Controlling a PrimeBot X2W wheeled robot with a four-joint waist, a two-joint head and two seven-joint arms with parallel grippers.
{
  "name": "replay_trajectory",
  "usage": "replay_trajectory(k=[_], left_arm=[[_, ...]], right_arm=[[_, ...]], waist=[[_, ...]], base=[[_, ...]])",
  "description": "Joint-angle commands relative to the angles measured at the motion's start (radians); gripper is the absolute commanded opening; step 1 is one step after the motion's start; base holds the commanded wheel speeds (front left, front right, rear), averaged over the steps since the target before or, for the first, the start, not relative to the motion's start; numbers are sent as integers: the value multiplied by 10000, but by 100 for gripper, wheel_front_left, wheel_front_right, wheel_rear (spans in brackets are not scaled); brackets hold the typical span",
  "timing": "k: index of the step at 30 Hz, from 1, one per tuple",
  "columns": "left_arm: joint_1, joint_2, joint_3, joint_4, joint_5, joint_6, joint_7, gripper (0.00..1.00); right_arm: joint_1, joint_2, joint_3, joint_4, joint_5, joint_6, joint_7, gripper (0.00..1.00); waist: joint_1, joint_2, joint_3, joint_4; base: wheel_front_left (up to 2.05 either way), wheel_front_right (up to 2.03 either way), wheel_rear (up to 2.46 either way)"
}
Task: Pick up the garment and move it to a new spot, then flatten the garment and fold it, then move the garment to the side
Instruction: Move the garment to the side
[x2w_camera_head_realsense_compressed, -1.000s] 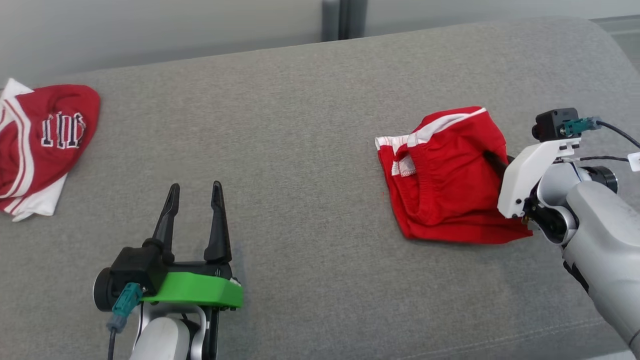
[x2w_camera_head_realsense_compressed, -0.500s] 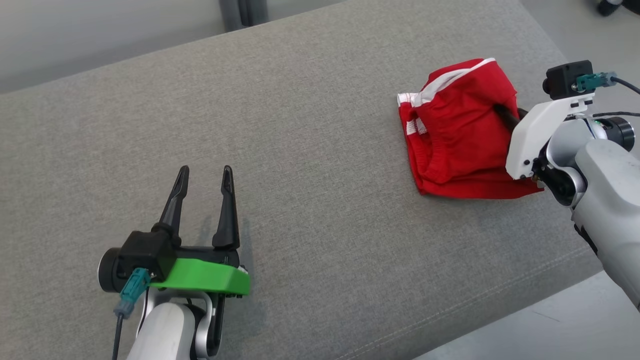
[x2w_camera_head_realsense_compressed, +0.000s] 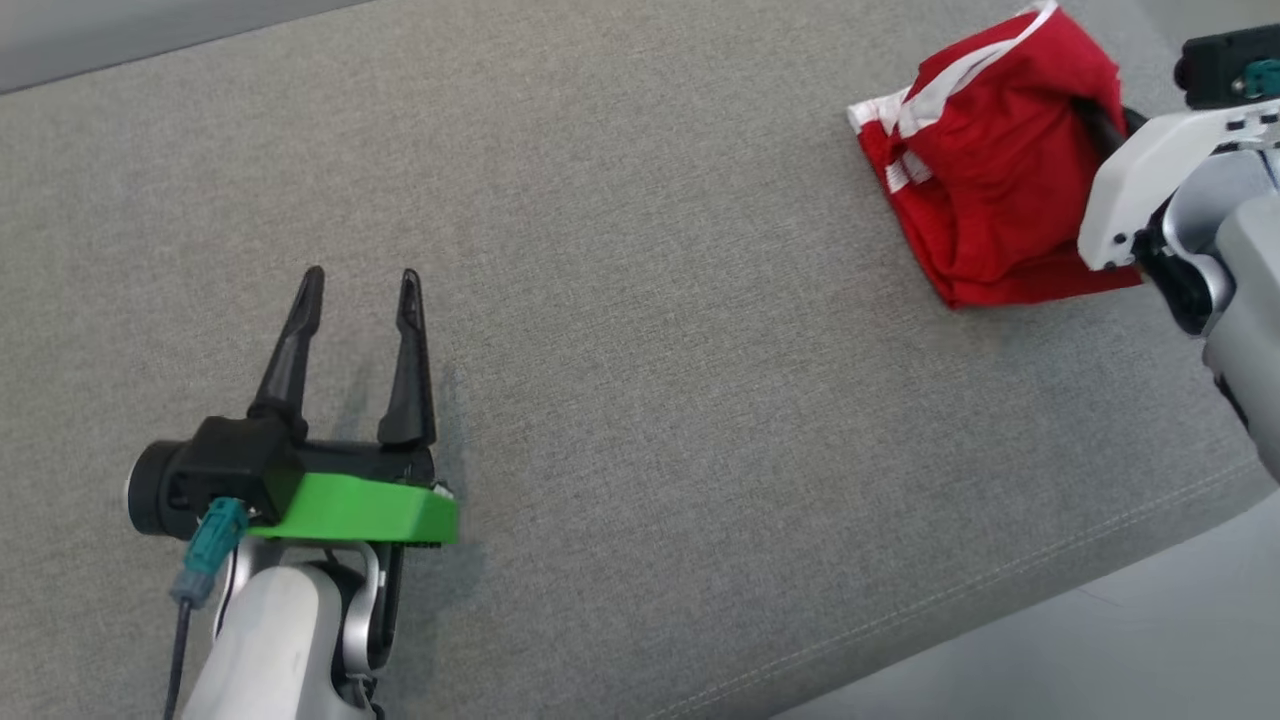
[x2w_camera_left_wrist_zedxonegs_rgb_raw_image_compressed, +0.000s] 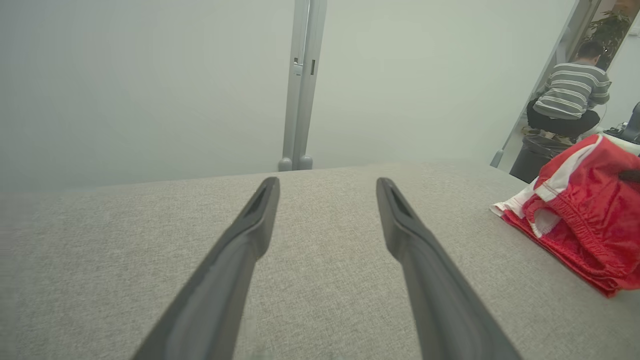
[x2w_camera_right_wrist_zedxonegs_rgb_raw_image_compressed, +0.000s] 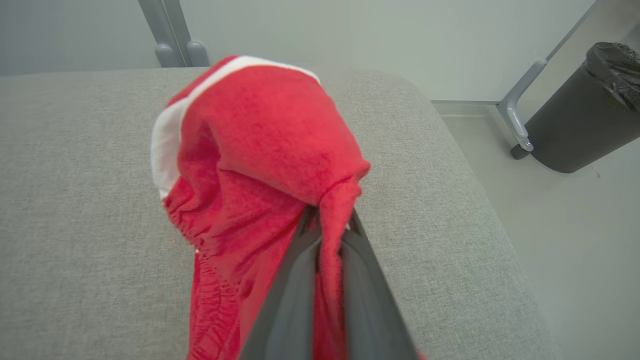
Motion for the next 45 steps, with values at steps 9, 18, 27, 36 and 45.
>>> replay_trajectory(k=[9, 18, 27, 36, 45], left_arm=[[-348, 607, 220, -1241, 332, 291, 527, 100], [-463, 813, 53, -1959, 583, 405, 941, 100], [-531, 900, 19, -2084, 559, 441, 1022, 100], [-595, 903, -56, -2052, 508, 483, 1003, 100], [-528, 859, -50, -1782, 341, 472, 853, 100]], right_arm=[[-967, -945, -321, 1081, -43, -3, -958, 0], [-1669, -1058, -295, 2340, -667, -1, -1853, 14], [-1891, -1354, -687, 2819, -1975, -3, -2307, 100], [-1204, -1682, -1577, 2824, -3178, -3, -1975, 100], [-1035, -1352, -2635, 2833, -4249, -5, -2130, 100]], waist=[[0, -1, 1427, 694], [0, -1, 2127, 851], [0, -1, 2264, 850], [0, -1, 2172, 824], [0, -1, 1768, 730]], base=[[0, 0, 0], [0, 0, 0], [0, 0, 0], [0, 0, 0], [0, 0, 0]])
